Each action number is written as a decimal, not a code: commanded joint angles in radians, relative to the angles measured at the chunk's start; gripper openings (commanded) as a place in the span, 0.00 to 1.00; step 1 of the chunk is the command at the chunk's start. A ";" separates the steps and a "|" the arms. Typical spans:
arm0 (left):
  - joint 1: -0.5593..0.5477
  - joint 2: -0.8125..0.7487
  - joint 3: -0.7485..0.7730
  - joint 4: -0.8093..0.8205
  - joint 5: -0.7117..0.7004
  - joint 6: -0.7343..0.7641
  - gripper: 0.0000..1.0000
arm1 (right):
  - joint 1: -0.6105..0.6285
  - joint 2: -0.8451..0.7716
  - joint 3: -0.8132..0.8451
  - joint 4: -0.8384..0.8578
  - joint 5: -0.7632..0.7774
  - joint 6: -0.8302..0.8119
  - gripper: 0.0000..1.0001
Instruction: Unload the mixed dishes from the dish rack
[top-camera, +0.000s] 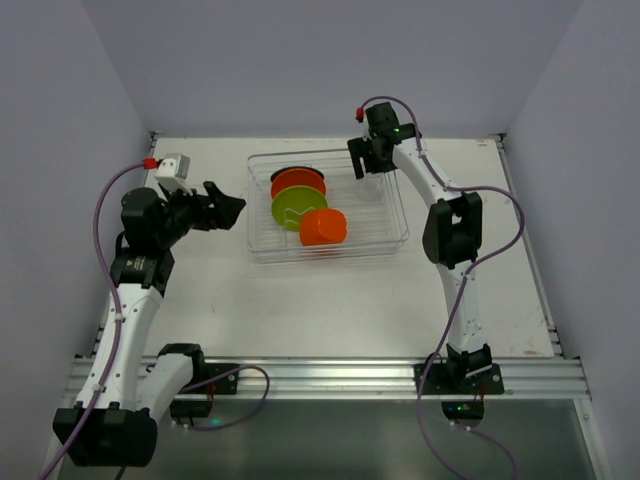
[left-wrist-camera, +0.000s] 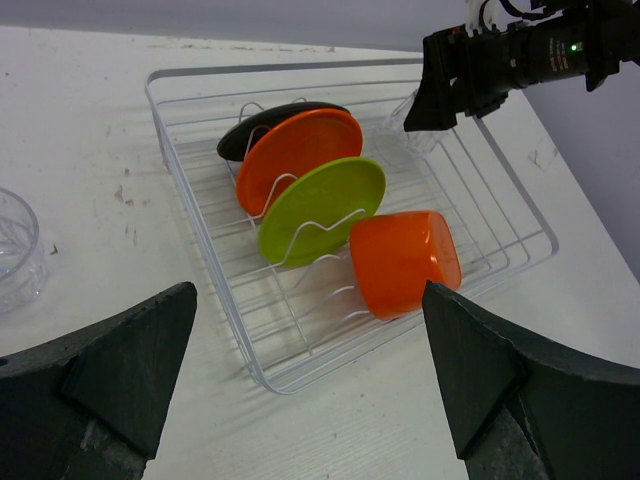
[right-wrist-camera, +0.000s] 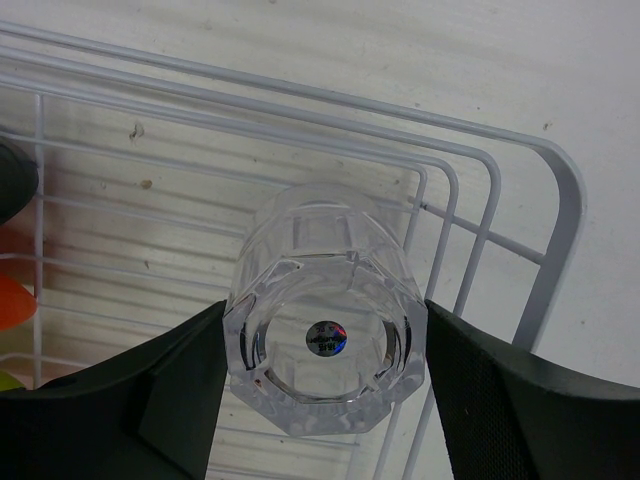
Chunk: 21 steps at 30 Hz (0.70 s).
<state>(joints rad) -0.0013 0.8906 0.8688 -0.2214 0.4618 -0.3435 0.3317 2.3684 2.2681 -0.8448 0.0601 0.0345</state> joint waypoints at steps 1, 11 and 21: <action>0.001 -0.002 -0.004 0.047 0.023 0.023 1.00 | -0.006 -0.041 0.034 0.016 -0.011 0.010 0.76; 0.001 -0.001 -0.002 0.047 0.024 0.021 1.00 | -0.005 -0.054 0.036 0.010 -0.014 0.011 0.75; 0.001 0.004 -0.001 0.047 0.026 0.020 1.00 | -0.006 -0.061 0.039 0.003 -0.019 0.018 0.84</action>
<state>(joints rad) -0.0013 0.8928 0.8688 -0.2214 0.4683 -0.3435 0.3317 2.3684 2.2681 -0.8452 0.0570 0.0429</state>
